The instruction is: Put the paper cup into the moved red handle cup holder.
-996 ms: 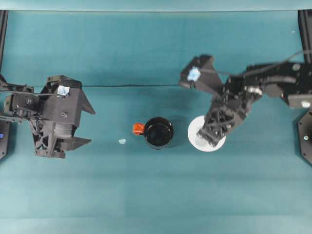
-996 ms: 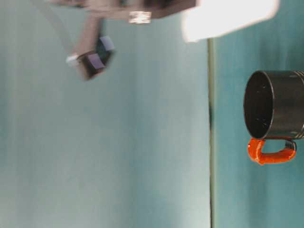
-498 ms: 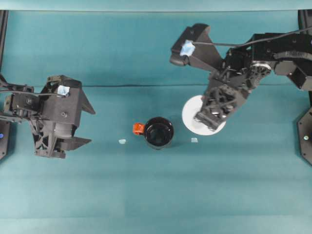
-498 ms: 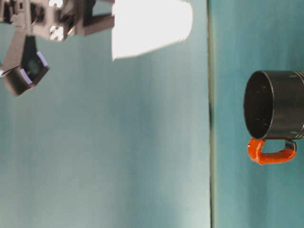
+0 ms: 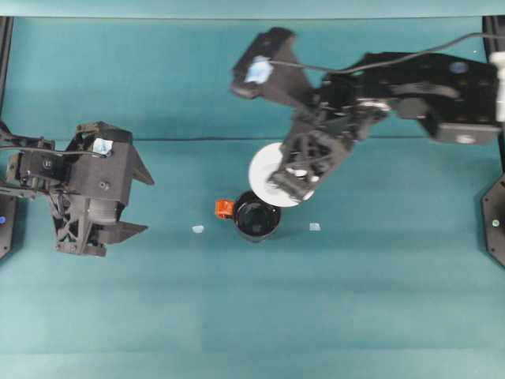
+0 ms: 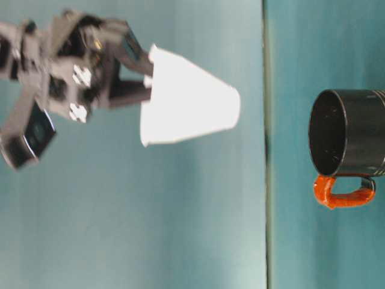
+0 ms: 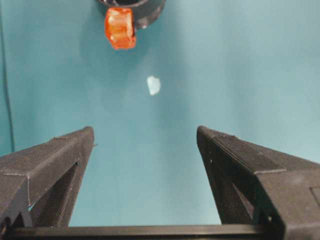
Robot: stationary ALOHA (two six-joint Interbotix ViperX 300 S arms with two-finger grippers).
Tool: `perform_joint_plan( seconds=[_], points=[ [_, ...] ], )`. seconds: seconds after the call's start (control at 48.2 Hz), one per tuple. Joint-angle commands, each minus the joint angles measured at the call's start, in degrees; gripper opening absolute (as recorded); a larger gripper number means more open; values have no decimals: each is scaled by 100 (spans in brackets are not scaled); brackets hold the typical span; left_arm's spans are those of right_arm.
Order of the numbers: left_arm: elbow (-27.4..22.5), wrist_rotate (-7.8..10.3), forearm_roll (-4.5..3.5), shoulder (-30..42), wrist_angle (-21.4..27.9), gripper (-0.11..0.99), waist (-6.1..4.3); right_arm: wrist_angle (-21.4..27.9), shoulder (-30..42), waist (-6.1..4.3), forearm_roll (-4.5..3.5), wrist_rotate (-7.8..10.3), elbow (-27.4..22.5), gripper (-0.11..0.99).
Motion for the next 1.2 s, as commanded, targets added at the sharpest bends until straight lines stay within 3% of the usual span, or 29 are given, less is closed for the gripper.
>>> perform_joint_plan(
  seconds=[0.0, 0.27, 0.415, 0.643, 0.747, 1.183],
  points=[
    [-97, -9, 9, -26, -26, 92, 0, 9, 220, 0, -9, -97, -299, -11],
    [-97, 0, 9, -26, -18, 92, 9, 35, 554, 18, 9, -97, -352, -11],
    [-97, 0, 9, -26, -26, 92, 9, 0, 791, 105, 18, -97, -281, -11],
    [-88, 0, 9, -26, -18, 92, 9, -193, 1037, 246, 123, -97, -264, -11],
    [-88, 0, 9, -26, -26, 92, 0, -220, 1099, 299, 132, -97, -246, -11],
    [-97, -9, 9, -26, -26, 92, 0, -422, 1107, 299, 141, -105, -88, -11]
  ],
)
